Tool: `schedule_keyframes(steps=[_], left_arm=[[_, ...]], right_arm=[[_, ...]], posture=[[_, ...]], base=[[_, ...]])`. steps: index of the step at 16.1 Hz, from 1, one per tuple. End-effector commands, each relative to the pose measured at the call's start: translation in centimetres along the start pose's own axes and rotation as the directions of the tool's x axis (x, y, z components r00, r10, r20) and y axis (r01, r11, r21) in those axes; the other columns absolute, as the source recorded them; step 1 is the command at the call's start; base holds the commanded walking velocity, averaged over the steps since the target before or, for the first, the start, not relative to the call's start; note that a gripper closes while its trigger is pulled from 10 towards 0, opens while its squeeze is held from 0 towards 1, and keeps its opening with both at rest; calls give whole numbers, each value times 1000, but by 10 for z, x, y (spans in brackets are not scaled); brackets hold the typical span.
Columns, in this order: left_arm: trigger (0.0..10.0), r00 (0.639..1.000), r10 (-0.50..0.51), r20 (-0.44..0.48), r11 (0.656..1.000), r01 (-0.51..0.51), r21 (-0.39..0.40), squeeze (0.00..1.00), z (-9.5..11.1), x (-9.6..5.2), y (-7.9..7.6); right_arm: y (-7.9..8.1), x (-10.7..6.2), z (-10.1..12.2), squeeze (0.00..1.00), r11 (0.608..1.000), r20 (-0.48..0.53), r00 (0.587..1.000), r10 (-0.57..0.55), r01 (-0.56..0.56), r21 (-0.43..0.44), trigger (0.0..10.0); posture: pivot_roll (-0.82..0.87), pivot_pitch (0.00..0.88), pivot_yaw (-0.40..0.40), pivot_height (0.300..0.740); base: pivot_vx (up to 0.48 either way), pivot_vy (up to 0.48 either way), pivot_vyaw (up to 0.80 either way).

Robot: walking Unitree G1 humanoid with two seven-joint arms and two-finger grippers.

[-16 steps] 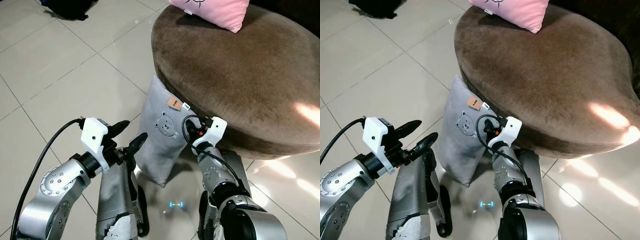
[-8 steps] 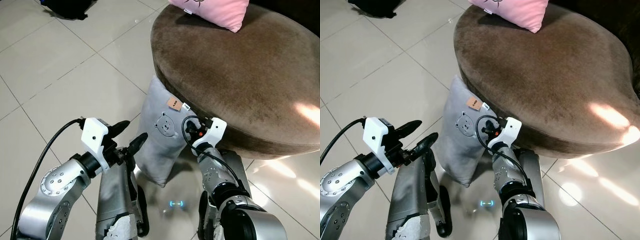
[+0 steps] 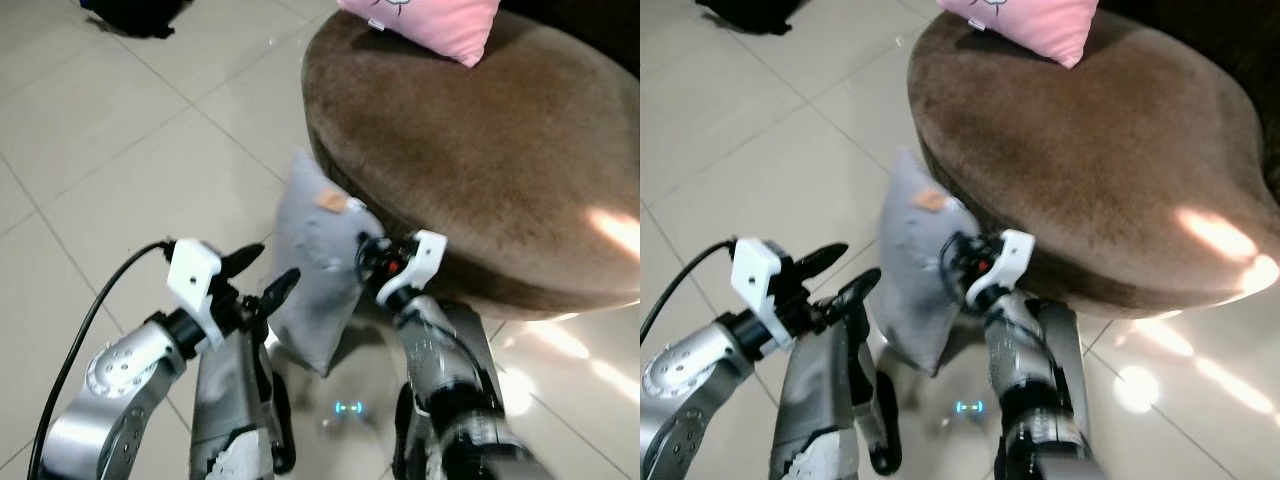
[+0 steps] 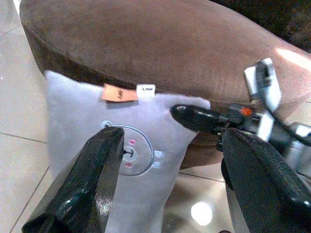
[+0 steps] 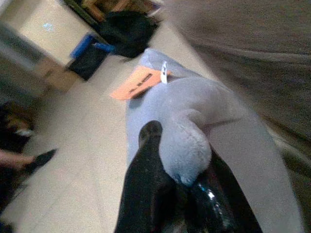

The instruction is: Move the pillow to the sofa from floor

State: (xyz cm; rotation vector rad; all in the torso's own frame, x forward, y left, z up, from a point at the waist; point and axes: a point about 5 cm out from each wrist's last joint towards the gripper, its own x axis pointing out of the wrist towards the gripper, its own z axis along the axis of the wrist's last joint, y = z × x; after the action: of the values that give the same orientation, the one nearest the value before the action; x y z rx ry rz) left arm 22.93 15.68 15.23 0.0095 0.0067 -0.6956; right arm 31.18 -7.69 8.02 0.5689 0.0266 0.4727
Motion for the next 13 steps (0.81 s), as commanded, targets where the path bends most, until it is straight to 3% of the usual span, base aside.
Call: schedule_keyframes(steps=[1, 4, 6, 7, 8, 9, 11, 13], left_arm=[[10000, 1000, 20, 10, 1000, -20, 13, 0, 0, -8, 0], [10000, 998, 45, 46, 999, -46, 27, 0, 3, -7, 0], [10000, 993, 67, 95, 997, -70, 24, 0, 10, -3, -3], [10000, 984, 86, 159, 995, -92, 25, 0, 20, 10, -2], [10000, 980, 94, 177, 995, -100, 28, 0, 23, 14, -1], [10000, 972, 120, 204, 991, -130, 34, 0, 30, 23, 2], [10000, 949, 225, 220, 968, -243, 57, 0, 43, 44, 12], [10000, 924, 303, 234, 935, -336, 116, 0, 52, 59, 21]], right_arm=[[47, 5, 17, 0, 979, 84, 977, 197, -201, 33, 0], [70, -8, 52, 0, 962, 168, 947, 273, -271, -35, 0], [81, -15, 88, 0, 977, 282, 936, 212, -197, -79, 0], [77, -11, 126, 0, 987, 381, 922, 75, -14, -159, 7490], [76, -9, 134, 0, 981, 392, 919, 38, 41, -191, 7490], [75, -7, 155, 0, 956, 445, 895, 14, 119, -270, 10000], [57, -8, 170, 0, 914, 425, 905, -31, 197, -354, 10000], [43, -17, 165, 0, 899, 416, 903, -106, 266, -348, 10000]], posture=[[98, 168, 46, 465], [63, 132, 24, 465], [51, 95, 12, 465], [21, 65, 10, 465], [15, 62, 10, 465], [-11, 38, 17, 465], [-25, 7, 24, 465], [-28, 0, 38, 480]], base=[[0, 0, 0], [0, 0, 0], [0, 0, 0], [0, 0, 0], [0, 0, 0], [0, 0, 0], [0, 0, 0], [0, 0, 0]])
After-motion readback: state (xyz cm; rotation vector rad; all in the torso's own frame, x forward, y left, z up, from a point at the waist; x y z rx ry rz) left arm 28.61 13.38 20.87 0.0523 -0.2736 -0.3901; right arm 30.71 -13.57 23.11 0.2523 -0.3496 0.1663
